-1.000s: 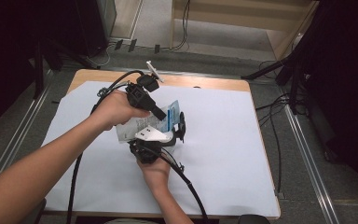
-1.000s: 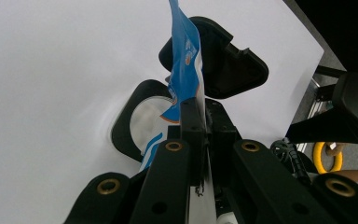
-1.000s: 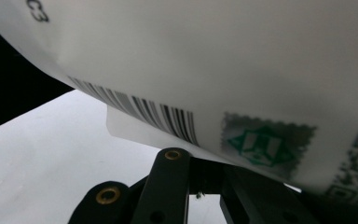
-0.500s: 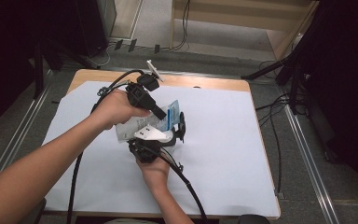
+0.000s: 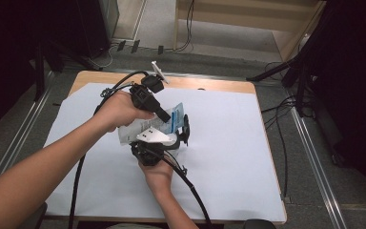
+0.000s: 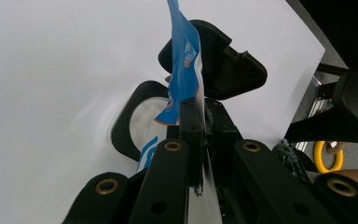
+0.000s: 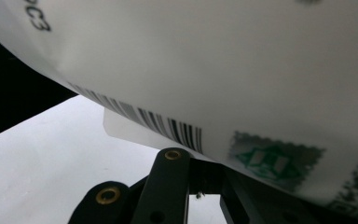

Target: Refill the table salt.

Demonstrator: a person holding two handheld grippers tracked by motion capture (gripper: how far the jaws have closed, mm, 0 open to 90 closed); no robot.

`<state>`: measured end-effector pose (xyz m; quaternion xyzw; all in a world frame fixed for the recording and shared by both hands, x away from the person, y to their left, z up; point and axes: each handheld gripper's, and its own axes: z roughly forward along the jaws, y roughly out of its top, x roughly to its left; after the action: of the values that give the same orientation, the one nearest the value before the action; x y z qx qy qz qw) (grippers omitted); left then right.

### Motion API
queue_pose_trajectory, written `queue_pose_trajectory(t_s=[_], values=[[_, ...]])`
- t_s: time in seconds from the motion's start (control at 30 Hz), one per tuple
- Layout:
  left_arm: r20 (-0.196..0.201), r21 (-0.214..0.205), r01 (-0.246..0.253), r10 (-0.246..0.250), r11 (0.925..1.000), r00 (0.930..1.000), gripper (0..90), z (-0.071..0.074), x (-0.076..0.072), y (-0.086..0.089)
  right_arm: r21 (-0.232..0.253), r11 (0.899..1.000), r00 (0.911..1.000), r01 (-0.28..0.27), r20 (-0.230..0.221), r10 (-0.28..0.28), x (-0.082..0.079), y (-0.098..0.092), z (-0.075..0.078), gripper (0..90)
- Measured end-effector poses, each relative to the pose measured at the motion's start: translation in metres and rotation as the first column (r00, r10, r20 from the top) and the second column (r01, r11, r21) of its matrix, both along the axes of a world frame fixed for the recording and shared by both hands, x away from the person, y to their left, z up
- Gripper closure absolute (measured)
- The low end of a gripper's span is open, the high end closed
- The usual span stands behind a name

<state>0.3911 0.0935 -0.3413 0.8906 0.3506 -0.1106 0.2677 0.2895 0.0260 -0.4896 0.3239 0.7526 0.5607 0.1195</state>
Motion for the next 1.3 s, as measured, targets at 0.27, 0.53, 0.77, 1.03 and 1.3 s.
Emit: queue_pose_trajectory(t_s=[0.27, 0.53, 0.77, 1.03, 1.3], values=[[0.000, -0.006, 0.001, -0.001, 1.0000, 1.0000, 88.8, 0.0002, -0.0004, 0.0004, -0.003, 1.000, 1.0000, 0.000, -0.003, 0.000, 0.0004, -0.0005, -0.0005, 90.0], [0.001, -0.012, -0.002, 0.002, 0.9999, 1.0000, 88.8, -0.0005, -0.0003, 0.0011, -0.005, 1.000, 1.0000, 0.001, -0.001, -0.001, 0.0002, -0.0010, -0.0016, 90.0], [-0.003, -0.012, 0.003, -0.003, 0.9999, 1.0000, 88.6, -0.0010, 0.0003, -0.0001, 0.000, 1.000, 1.0000, 0.002, -0.001, -0.002, -0.0004, -0.0011, -0.0007, 90.0], [0.000, -0.016, 0.000, 0.000, 0.9999, 1.0000, 88.6, -0.0028, 0.0002, 0.0009, -0.002, 1.000, 0.9999, -0.003, -0.012, 0.003, -0.0008, -0.0011, -0.0012, 90.0], [0.002, -0.020, -0.003, 0.003, 0.9998, 1.0000, 88.6, -0.0034, 0.0009, 0.0006, 0.005, 1.000, 0.9999, -0.004, -0.016, 0.005, -0.0009, -0.0015, -0.0007, 90.0]])
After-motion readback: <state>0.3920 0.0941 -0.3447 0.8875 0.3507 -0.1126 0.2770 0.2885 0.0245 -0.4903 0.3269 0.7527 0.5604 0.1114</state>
